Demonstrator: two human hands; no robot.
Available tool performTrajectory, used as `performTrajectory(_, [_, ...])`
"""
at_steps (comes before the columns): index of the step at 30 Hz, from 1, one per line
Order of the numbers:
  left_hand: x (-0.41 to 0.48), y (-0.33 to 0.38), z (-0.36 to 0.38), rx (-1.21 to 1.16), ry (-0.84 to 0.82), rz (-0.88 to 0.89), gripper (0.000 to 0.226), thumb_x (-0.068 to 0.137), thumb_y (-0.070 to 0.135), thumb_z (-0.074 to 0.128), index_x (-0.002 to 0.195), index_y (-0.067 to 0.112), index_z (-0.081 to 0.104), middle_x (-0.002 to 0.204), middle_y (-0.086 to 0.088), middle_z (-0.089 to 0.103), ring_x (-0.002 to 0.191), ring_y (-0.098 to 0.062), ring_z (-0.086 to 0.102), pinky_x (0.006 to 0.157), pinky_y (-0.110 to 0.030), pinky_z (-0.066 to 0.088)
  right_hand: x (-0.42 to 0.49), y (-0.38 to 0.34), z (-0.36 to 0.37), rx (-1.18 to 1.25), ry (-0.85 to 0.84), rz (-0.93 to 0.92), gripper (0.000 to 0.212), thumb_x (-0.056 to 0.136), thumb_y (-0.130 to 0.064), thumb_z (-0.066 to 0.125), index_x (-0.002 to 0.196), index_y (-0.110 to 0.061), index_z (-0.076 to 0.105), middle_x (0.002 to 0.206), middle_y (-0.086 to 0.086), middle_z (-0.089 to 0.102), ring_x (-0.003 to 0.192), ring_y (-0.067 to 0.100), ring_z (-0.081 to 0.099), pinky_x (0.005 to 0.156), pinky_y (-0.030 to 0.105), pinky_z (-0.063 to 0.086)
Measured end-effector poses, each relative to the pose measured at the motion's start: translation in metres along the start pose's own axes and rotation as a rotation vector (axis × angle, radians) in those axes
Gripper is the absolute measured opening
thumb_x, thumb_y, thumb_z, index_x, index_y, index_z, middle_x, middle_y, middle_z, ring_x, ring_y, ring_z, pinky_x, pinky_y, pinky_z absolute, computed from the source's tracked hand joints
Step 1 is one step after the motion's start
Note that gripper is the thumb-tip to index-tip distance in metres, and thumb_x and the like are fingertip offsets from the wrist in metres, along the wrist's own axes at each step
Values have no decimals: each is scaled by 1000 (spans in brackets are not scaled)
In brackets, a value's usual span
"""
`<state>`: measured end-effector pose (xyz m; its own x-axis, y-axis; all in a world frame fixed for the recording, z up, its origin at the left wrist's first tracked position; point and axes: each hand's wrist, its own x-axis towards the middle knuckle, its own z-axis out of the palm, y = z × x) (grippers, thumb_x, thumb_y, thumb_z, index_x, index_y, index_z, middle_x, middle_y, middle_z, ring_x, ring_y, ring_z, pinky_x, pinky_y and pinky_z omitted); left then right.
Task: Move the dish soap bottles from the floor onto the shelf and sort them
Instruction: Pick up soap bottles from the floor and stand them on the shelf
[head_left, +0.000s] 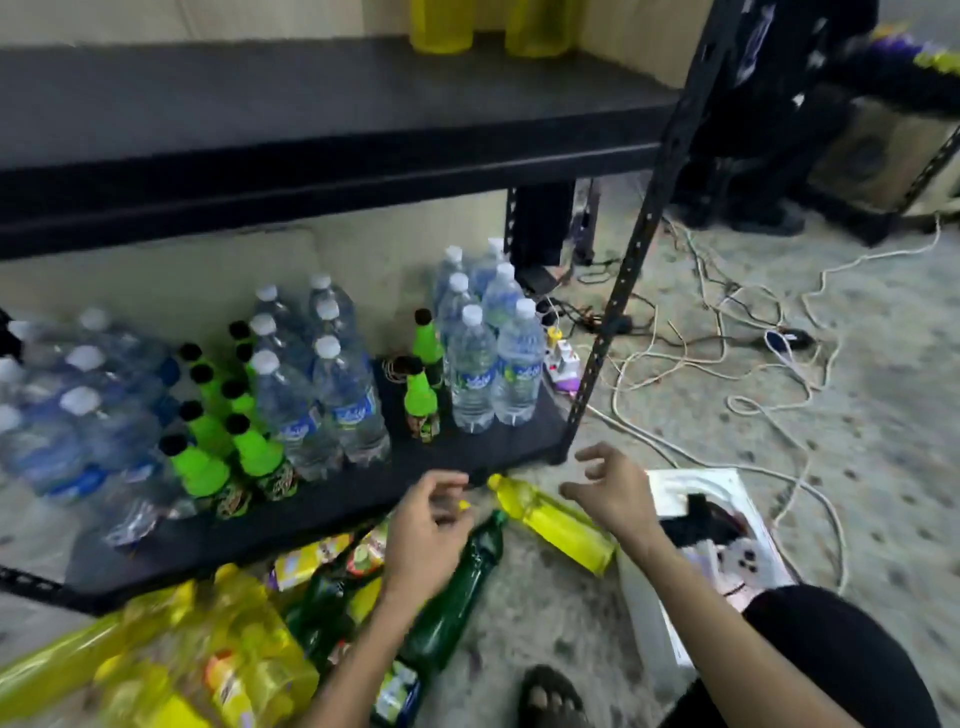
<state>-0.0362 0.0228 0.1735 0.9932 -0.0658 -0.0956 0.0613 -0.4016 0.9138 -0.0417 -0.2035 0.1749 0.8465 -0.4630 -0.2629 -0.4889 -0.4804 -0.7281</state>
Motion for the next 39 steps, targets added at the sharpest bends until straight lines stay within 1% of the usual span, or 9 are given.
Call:
performTrajectory(5, [13,-127,62,431,-294,-393,54,74,25,77,124,21,57,126,-7,60,112,-22,61,94,-31,49,45,87,65,-212,-215,251,73,70,-26,84,135,-17,51,128,14,60,111,30,62,88,33,51])
performTrajectory(9, [33,-166,85,671,-383,-392,77,78,33,76,142,13,39,137,-11,42,125,-30,49,103,-36,43,88,117,112,-391,-289,238,95,64,-34,83,146,-26,37,138,15,49,128,35,51,102,41,47])
performTrajectory(15, [46,-212,134,1013,-408,-347,99,77,49,76,148,10,19,146,-8,27,134,-27,35,97,-42,48,151,144,155,-628,-363,170,108,67,-42,86,154,-29,24,146,15,40,135,39,40,107,46,41])
performTrajectory(20, [53,-240,155,1081,-308,-320,66,71,44,83,118,13,46,113,-8,42,102,-23,55,65,-34,56,156,165,172,-754,-367,125,107,59,-26,88,147,-26,27,137,18,46,126,40,50,100,48,46])
performTrajectory(22, [56,-235,144,1081,-364,-304,69,71,48,81,119,11,48,115,-11,43,101,-25,56,72,-34,55,150,162,171,-741,-323,98,99,55,-20,87,139,-25,36,126,18,56,117,40,58,96,46,50])
performTrajectory(25, [48,-214,122,927,-382,-254,81,81,53,68,141,11,33,140,-10,35,123,-27,47,101,-34,44,132,155,157,-634,-286,86,85,60,-23,78,137,-29,42,118,14,66,109,37,65,87,39,53])
performTrajectory(34, [2,-68,11,696,-226,-126,101,77,63,69,155,18,24,161,1,16,146,-19,30,116,-32,30,40,74,65,-141,-72,-25,83,53,-39,88,125,-28,50,101,2,68,102,38,65,70,32,40])
performTrajectory(36, [-12,-16,-19,668,-160,-25,102,71,70,68,152,21,30,151,9,26,140,-14,36,116,-31,32,18,39,33,-31,2,-145,85,48,-37,89,124,-32,52,98,-7,68,95,27,69,68,26,43])
performTrajectory(39, [-30,65,-65,589,-3,183,99,61,74,72,144,30,41,137,28,33,127,-3,44,109,-20,33,-8,-23,-25,142,86,-315,86,48,-21,96,123,-27,56,99,-10,66,82,-8,61,67,-1,38])
